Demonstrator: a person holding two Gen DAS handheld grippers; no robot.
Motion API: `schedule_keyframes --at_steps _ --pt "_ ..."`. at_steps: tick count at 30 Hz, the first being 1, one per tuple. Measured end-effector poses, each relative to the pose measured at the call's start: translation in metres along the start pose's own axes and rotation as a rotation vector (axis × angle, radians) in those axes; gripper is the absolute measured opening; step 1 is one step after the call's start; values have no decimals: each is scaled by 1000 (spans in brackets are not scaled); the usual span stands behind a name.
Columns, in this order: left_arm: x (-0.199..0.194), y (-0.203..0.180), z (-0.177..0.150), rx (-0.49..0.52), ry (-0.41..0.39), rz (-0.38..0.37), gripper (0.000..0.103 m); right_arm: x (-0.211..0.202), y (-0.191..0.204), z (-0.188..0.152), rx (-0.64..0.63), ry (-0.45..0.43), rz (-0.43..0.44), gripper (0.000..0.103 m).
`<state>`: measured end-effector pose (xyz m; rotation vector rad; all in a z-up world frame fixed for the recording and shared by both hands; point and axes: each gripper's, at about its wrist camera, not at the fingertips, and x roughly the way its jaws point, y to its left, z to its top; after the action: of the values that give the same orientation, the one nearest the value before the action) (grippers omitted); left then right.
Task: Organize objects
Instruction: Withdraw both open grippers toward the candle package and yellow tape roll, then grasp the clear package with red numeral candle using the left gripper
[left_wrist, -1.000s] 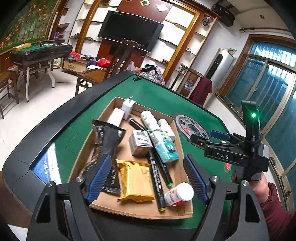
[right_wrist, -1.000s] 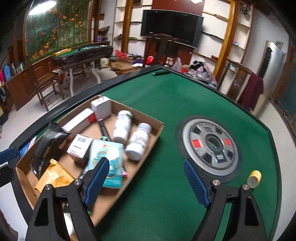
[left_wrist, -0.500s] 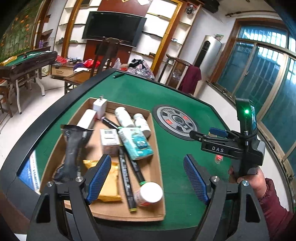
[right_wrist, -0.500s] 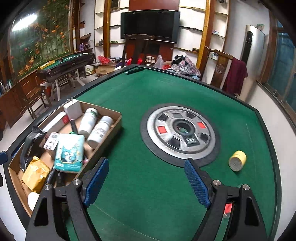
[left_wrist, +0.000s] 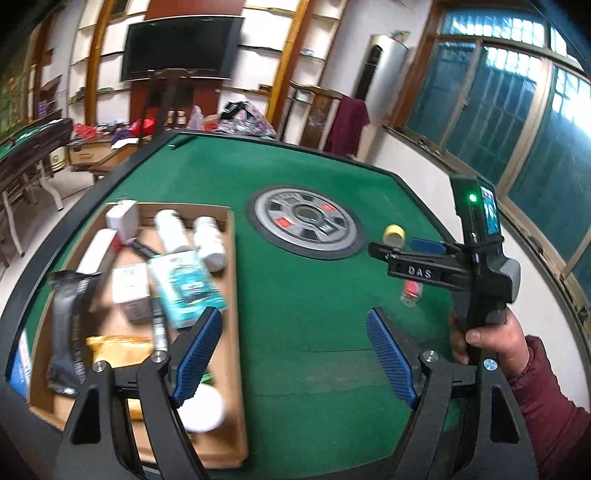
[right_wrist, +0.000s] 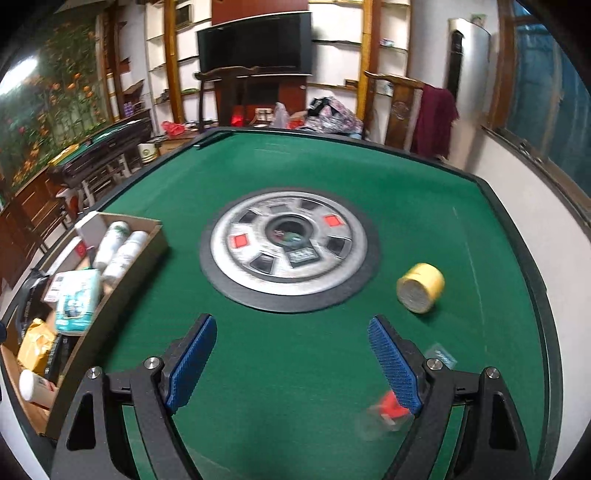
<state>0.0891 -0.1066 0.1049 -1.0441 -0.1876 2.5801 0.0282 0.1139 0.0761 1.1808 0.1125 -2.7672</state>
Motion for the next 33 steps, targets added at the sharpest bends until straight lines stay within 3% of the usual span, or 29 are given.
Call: schedule_keyframes --at_steps 8,16,21,26,33 --pt "48 -44 6 77 76 -45 80 17 -67 -7 108 47 -62 89" --pt "96 -87 11 145 120 -84 80 28 -105 -9 133 59 -118 89" --pt "138 -122 13 225 147 -111 80 27 -146 -7 247 57 -91 89" --pt "183 -175 13 381 155 -141 79 23 -193 -13 396 44 -62 89" --pt "227 -216 5 539 189 -131 79 23 -205 -13 451 19 18 89"
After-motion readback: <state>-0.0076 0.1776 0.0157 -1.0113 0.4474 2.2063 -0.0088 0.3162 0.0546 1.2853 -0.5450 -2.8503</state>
